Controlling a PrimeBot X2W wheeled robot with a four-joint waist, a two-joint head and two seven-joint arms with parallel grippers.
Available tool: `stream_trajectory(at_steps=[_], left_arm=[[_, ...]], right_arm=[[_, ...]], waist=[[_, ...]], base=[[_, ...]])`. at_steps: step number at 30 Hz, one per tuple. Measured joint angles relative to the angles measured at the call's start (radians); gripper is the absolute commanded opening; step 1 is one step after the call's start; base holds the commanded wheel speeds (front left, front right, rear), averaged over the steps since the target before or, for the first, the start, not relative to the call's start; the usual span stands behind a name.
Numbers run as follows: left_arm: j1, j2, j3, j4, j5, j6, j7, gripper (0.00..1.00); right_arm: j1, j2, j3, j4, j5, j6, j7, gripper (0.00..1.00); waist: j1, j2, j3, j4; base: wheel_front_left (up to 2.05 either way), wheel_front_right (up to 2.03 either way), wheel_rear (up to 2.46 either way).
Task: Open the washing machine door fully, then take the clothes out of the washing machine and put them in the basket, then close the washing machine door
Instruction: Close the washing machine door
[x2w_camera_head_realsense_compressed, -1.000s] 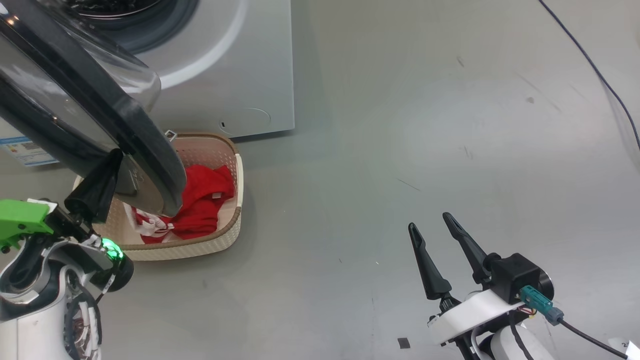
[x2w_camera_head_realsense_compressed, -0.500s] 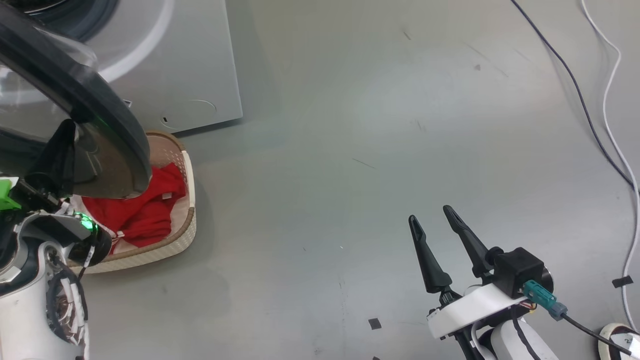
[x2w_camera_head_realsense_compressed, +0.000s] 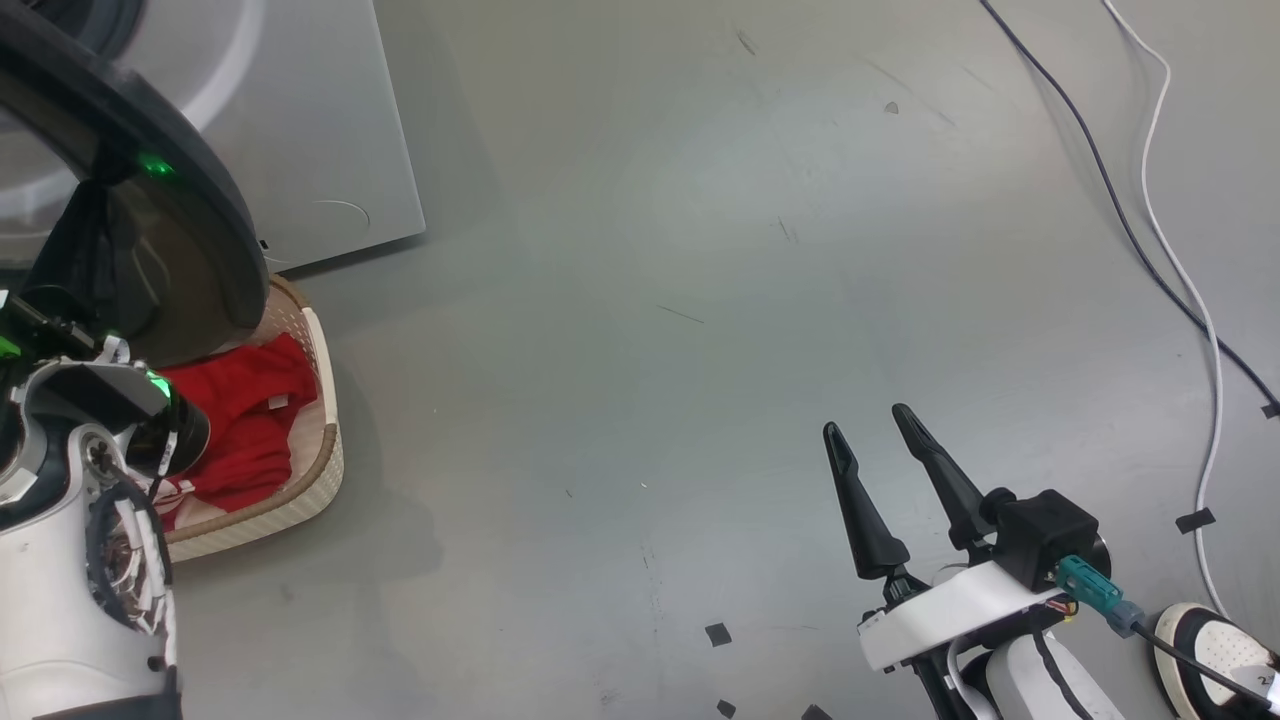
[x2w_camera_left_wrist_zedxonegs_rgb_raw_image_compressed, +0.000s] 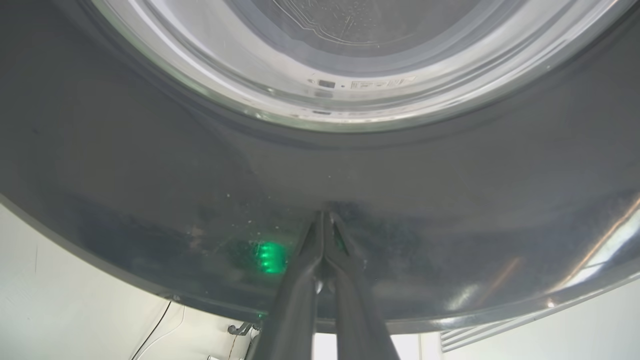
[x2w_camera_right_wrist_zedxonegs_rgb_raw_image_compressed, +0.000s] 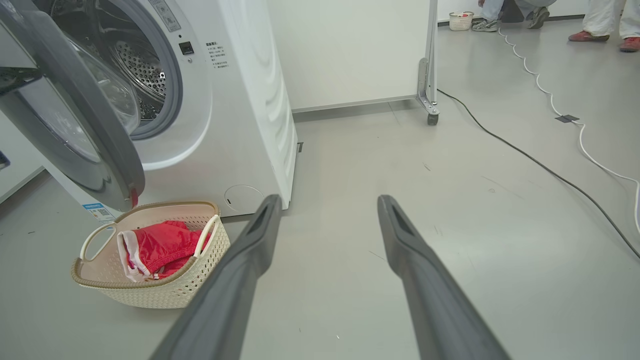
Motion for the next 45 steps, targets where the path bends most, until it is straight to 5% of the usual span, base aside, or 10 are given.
stream_trajectory(at_steps=[16,29,40,45], left_arm=[[-0.026,-0.006,-0.076,0.084,0.013,-0.013,-0.03,0.0],[0.073,-0.006,-0.24,0.122,0.106,-0.104,0.004,0.0],[0.173,0.024,-0.37,0.122,0.316,-0.213,-0.012,0.0],[0.223,0.072,-0.392,0.123,0.421,-0.221,-0.083,0.0]], right_arm=[[0.0,0.002,-0.044,-0.011,0.01,-0.01,0.0,1.0],[0.002,-0.017,-0.099,-0.021,-0.019,-0.01,0.0,1.0],[0.012,-0.037,-0.115,-0.026,-0.037,-0.01,0.0,1.0],[0.017,-0.044,-0.119,-0.026,-0.041,-0.01,0.0,1.0]], waist=[[0.0,0.0,-0.018,0.018],[0.0,0.0,-0.071,0.116],[0.0,0.0,-0.119,0.235],[0.0,0.0,-0.146,0.282]], base=[[0.0,0.0,0.0],[0.0,0.0,0.0],[0.0,0.0,0.0],[0.0,0.0,0.0]])
